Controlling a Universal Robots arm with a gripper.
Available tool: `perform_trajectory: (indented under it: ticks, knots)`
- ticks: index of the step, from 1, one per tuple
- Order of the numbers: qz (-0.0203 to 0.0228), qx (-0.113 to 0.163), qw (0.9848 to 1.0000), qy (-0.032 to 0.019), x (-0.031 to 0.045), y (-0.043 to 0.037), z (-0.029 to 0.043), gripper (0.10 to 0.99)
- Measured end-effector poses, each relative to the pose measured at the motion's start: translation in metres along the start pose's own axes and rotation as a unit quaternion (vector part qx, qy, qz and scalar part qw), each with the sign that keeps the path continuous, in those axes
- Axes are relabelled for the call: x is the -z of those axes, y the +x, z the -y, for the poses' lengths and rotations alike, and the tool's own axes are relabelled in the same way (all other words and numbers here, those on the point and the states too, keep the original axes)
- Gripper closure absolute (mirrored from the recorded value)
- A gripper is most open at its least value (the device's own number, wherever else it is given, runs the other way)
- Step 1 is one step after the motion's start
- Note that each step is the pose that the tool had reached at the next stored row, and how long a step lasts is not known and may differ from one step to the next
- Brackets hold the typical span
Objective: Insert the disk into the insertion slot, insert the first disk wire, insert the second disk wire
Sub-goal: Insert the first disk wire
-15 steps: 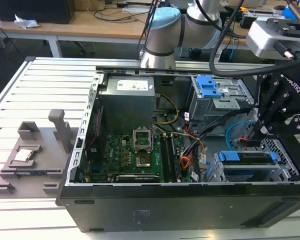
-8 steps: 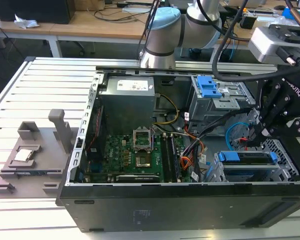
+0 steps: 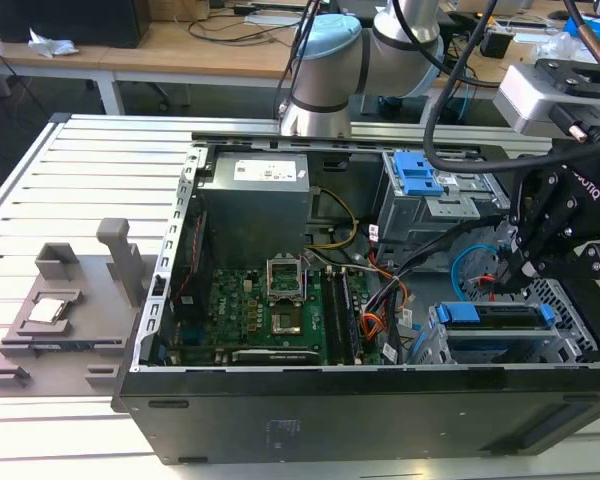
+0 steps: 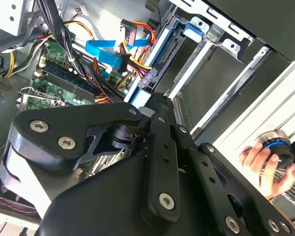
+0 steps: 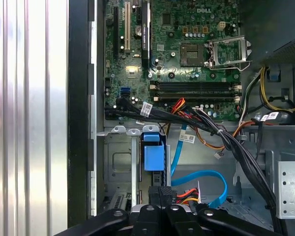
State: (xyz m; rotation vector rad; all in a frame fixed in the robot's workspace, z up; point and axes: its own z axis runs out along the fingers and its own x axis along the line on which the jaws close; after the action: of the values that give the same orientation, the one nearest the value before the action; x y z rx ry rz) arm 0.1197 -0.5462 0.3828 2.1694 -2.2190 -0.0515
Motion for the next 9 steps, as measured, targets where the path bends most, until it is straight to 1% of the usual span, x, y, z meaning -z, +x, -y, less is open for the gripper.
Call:
perform_trajectory:
  ticks: [7, 8, 9]
  knots:
    - [0.0000, 0.000, 1.0000, 0.0000, 0.0000, 0.0000, 0.0001, 0.980]
    - [0.0000, 0.000, 1.0000, 0.0000, 0.0000, 0.0000, 0.0001, 0.973]
    - [0.0000, 0.000, 1.0000, 0.0000, 0.0000, 0.0000, 0.0001, 0.918]
